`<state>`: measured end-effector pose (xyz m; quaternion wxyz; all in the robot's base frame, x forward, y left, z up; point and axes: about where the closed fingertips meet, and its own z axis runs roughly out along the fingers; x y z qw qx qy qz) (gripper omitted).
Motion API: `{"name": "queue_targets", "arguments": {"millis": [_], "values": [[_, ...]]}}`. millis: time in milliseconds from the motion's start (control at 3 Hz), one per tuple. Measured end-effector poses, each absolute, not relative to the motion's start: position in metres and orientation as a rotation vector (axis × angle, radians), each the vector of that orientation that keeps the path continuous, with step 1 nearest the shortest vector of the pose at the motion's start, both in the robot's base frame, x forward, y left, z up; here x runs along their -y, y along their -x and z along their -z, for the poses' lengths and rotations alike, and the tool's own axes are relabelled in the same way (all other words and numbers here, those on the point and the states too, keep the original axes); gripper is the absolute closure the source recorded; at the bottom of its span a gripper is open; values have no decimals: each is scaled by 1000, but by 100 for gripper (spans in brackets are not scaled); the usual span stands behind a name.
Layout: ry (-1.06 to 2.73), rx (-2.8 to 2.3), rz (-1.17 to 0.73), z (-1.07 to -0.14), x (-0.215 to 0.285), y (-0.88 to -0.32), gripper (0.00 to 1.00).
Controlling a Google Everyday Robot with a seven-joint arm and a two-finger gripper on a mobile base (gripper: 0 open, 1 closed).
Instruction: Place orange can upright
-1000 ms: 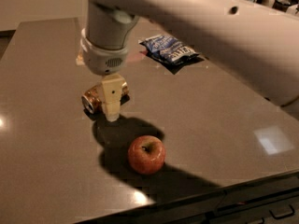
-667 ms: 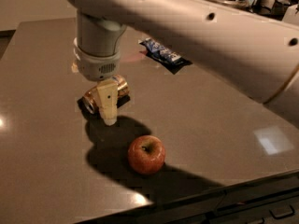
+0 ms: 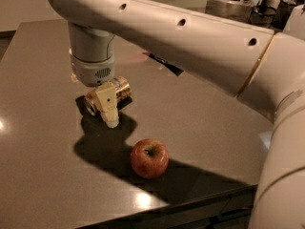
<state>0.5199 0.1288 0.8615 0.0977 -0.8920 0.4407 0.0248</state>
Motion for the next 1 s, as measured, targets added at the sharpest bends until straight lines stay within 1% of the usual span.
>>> {"name": "queue_targets", "arguments": {"millis": [333, 667, 1000], "values": [[2678, -1300, -67, -852, -125, -524, 0], [2702, -1308, -62, -846, -121, -529, 15], [2711, -1327, -72, -844, -117, -534, 38]]}}
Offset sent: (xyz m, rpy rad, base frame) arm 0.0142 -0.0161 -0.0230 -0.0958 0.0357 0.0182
